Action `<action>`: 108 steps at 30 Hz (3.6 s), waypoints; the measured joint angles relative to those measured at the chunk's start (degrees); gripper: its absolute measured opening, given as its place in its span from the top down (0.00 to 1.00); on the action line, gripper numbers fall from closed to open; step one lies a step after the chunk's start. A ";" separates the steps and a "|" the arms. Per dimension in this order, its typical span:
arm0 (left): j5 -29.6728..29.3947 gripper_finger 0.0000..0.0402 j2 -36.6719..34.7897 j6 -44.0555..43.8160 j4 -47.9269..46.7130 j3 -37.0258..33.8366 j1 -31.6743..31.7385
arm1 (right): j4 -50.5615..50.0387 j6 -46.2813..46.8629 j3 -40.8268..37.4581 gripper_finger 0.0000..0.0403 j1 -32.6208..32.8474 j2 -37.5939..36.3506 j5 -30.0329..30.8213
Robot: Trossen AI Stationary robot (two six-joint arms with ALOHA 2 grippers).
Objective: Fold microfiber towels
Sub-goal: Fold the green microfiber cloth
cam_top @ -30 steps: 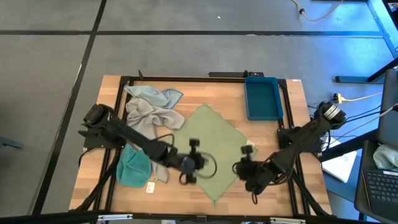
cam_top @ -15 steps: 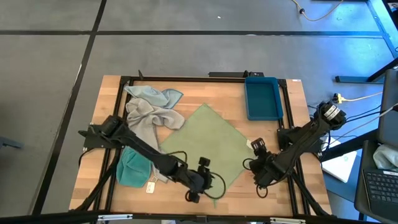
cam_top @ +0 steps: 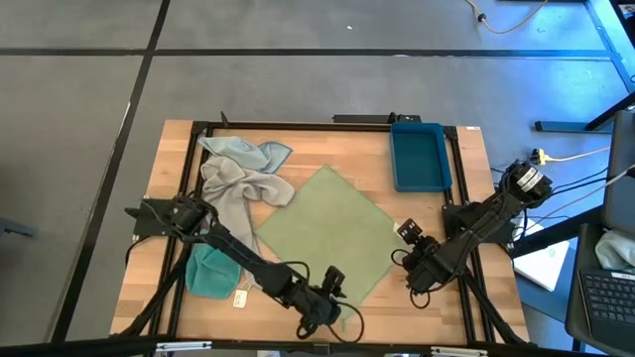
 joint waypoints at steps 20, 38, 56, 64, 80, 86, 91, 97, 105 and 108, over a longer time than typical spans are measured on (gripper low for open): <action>-13.15 0.52 0.00 -5.65 -0.06 0.02 -0.83 | 8.86 -12.55 -6.64 0.66 0.11 0.01 5.74; -16.04 0.52 0.00 -12.67 -3.58 0.00 -0.94 | 6.52 -11.10 -7.91 0.82 0.96 0.01 1.38; -18.88 0.52 -0.02 -22.78 -7.64 -0.03 -3.53 | 3.56 -7.92 -6.59 0.81 5.79 -0.09 -0.36; -23.15 0.52 -0.02 -25.12 -7.64 -0.05 -4.64 | -1.24 -5.97 -1.23 0.58 5.76 -2.18 4.94; -26.04 0.52 -0.02 -26.71 -7.65 -0.03 -5.34 | 13.50 -26.02 -10.12 0.63 6.67 -2.48 4.92; -26.42 0.52 -0.02 -26.67 -8.19 -0.05 -5.28 | 14.63 -26.37 -12.84 0.69 5.75 -2.48 5.28; -26.46 0.52 -0.05 -26.67 -8.99 -0.05 -5.18 | 17.52 -26.37 -12.84 0.73 5.75 -2.48 8.80; -26.43 0.52 -0.07 -26.68 -9.00 -0.05 -5.18 | 17.61 -26.18 -12.66 0.89 5.75 -2.48 8.91; -26.46 0.52 -0.07 -27.82 -8.89 -0.05 -5.16 | 15.22 -21.07 -7.55 0.98 4.69 -2.46 8.91; -26.49 0.52 -0.07 -27.83 -7.79 -0.05 -5.14 | 13.94 -17.36 -4.26 0.98 2.94 -2.59 9.04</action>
